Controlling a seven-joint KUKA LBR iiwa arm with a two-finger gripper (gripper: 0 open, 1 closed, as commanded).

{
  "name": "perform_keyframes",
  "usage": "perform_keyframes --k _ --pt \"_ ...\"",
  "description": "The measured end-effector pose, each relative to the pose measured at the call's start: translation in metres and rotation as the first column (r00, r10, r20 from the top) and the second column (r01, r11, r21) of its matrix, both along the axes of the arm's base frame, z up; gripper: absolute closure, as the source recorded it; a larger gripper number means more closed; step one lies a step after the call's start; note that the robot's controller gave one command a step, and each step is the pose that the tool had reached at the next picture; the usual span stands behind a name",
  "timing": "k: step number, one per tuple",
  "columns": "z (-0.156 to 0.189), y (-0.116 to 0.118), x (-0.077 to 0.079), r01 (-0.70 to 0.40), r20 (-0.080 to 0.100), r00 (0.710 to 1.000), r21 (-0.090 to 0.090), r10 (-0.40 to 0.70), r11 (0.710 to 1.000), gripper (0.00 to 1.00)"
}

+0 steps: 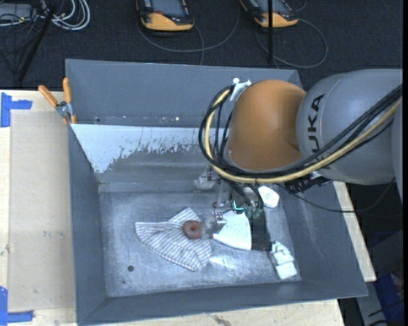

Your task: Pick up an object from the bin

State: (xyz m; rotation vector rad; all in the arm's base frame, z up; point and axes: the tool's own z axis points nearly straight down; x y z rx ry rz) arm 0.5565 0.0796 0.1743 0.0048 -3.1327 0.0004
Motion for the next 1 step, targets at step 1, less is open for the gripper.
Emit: perform_keyframes --k 1 --pt "0.0040 -0.0003 0.0017 0.001 0.007 1.000 0.000 -0.001 1.000 0.00"
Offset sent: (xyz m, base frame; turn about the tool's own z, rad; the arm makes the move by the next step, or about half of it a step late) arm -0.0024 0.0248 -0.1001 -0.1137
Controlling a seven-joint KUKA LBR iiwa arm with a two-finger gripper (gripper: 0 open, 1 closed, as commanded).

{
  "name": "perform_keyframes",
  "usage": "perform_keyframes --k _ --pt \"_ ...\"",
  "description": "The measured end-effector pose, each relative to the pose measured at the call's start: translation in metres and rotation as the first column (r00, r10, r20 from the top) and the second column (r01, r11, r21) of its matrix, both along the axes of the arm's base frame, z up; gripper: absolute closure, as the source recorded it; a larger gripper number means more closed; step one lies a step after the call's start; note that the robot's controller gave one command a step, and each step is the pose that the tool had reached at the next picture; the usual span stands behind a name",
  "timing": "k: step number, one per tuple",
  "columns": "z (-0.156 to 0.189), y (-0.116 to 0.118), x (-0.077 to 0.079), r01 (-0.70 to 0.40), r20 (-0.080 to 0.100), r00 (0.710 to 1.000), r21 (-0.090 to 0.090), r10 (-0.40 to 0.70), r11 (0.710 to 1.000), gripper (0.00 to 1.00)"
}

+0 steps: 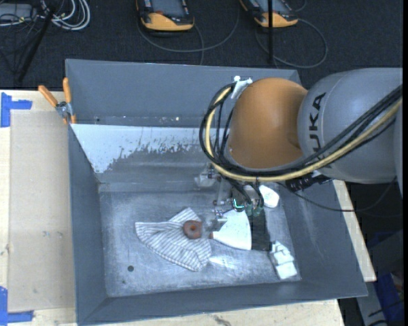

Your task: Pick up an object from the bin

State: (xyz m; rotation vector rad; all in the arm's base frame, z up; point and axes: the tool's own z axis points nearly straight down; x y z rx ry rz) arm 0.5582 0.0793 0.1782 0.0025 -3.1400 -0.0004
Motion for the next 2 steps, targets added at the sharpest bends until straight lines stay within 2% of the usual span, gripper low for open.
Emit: perform_keyframes --k 1,2 --pt "-0.0983 0.0252 -0.0014 -0.112 0.002 0.994 0.000 0.112 0.994 1.00" --pt "-0.0983 0.0251 -0.0014 -0.111 0.002 0.994 0.001 0.111 0.994 1.00"
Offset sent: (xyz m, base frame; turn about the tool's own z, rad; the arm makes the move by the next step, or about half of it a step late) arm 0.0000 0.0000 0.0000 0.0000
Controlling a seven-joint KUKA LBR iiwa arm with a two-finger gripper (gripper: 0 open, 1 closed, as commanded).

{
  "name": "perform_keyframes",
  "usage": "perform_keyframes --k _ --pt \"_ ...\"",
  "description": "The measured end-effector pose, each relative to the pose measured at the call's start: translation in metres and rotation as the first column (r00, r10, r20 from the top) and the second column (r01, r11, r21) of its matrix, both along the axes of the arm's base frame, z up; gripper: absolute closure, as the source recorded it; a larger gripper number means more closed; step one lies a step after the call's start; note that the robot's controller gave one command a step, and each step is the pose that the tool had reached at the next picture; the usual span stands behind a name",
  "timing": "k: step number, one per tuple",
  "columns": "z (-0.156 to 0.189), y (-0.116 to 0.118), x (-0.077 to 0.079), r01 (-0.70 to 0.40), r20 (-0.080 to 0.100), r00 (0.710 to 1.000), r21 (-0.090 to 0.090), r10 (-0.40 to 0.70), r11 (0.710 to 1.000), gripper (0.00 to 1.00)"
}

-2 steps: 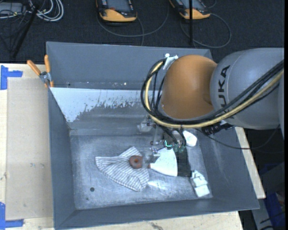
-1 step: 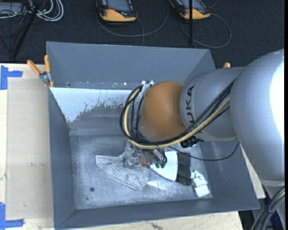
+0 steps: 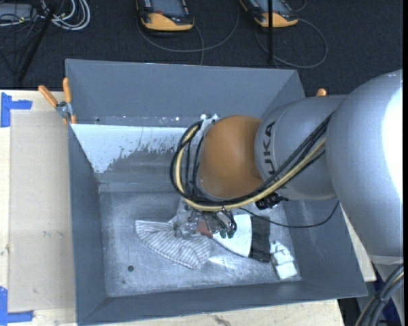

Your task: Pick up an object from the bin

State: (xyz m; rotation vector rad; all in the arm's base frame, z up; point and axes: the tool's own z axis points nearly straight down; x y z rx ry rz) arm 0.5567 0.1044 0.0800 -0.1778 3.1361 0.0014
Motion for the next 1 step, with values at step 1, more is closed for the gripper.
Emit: perform_keyframes --k 1 --pt "0.1375 0.0080 0.0083 -0.040 0.001 0.999 0.000 0.040 0.999 1.00"
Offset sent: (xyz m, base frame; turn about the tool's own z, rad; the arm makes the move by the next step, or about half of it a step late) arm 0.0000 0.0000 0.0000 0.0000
